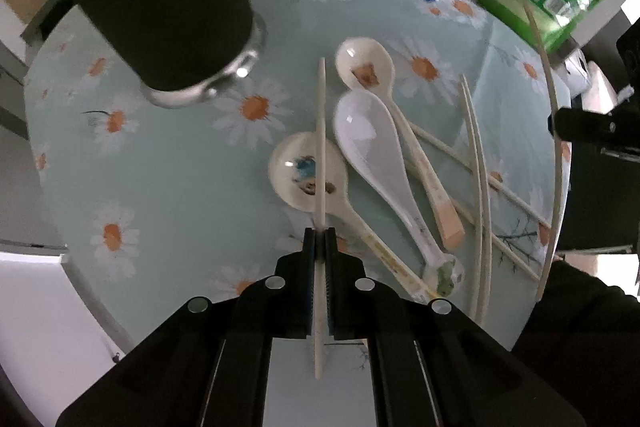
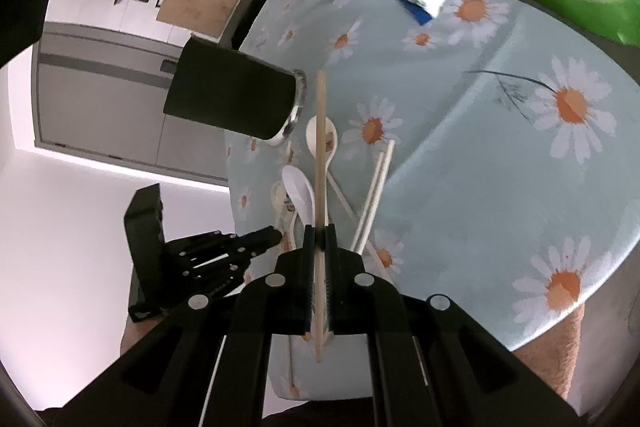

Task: Organize utensils
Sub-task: 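Lower the left tool to another chopstick and close on it, then carry chopsticks in both tools over the black holder and drop them in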

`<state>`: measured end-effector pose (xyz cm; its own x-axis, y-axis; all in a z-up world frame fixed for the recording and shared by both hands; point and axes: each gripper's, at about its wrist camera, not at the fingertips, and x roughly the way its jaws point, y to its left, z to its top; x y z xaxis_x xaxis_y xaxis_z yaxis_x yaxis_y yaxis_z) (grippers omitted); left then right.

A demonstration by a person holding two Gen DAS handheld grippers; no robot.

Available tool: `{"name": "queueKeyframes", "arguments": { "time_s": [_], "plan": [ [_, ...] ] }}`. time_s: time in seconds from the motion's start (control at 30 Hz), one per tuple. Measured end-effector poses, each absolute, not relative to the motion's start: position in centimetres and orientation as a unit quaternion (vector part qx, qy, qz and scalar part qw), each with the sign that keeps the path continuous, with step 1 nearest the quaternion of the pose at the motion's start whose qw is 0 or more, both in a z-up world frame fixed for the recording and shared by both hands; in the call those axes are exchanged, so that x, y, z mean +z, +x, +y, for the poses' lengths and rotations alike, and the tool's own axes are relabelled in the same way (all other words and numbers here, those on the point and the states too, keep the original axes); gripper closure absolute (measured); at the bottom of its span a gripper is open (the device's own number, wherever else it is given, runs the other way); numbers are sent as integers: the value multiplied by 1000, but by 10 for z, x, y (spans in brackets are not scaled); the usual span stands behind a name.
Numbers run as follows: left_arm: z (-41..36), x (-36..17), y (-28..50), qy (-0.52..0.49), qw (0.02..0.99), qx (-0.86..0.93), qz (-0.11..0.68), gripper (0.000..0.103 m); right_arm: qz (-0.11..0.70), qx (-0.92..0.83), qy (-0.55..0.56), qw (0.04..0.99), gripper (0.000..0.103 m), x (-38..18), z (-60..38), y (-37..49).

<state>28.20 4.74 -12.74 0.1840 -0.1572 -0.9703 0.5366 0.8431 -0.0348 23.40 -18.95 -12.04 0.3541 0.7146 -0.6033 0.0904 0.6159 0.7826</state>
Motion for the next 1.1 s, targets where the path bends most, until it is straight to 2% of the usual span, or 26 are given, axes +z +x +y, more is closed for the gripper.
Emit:
{"name": "queueKeyframes", "arguments": {
  "time_s": [0.43,0.7,1.1],
  "plan": [
    [108,-83,273,9,819,-188,542,99,532,275,320,734,97,-99,-139,275],
    [132,-33,261,-79,868,-189,453,99,514,327,263,748,97,-63,-95,300],
    [158,32,275,-148,916,-199,314,99,435,354,172,810,97,7,-55,348]
  ]
}}
